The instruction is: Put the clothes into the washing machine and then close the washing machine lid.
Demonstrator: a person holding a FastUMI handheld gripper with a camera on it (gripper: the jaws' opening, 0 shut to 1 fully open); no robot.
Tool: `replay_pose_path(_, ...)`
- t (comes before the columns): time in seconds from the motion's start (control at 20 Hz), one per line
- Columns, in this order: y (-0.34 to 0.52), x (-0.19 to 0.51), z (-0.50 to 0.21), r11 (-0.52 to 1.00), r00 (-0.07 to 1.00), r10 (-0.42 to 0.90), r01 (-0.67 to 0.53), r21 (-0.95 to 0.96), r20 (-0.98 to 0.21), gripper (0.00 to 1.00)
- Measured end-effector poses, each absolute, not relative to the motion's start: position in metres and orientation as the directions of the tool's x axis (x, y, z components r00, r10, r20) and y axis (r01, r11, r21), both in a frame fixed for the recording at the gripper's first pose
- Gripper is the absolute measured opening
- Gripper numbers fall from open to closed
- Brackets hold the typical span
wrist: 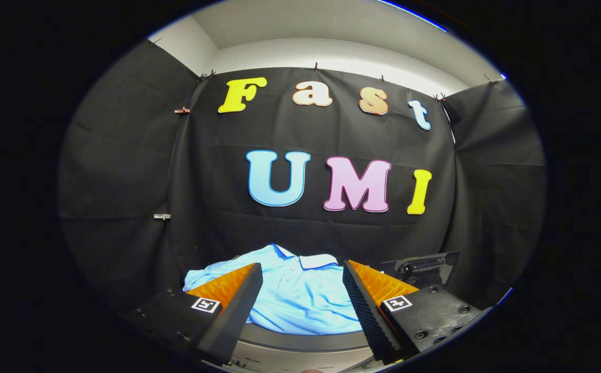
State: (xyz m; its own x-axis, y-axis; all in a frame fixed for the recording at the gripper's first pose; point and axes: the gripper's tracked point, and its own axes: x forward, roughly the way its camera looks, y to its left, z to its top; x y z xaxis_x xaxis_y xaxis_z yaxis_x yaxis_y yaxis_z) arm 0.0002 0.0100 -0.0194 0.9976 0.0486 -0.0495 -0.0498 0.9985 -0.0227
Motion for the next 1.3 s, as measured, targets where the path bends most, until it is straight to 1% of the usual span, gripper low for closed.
replay_pose_path(0.25,0.015,0.005,-0.024,0.998,0.996,0.061,-0.063,-0.028,-0.071,0.98)
replay_pose_path(0.5,0.011,0.020,-0.026,0.998,0.995,0.050,-0.052,-0.026,-0.085,0.98)
replay_pose_path(0.8,0.005,0.040,-0.048,0.999,0.985,0.048,-0.052,-0.018,-0.167,0.98)
replay_pose_path(1.0,0.023,0.052,-0.066,0.990,0.966,0.120,-0.135,-0.051,-0.231,0.98)
replay_pose_path(1.15,0.026,0.066,-0.073,0.985,0.954,0.125,-0.152,-0.081,-0.273,0.98)
replay_pose_path(1.3,0.028,0.084,-0.091,0.985,0.927,0.122,-0.159,-0.074,-0.355,0.98)
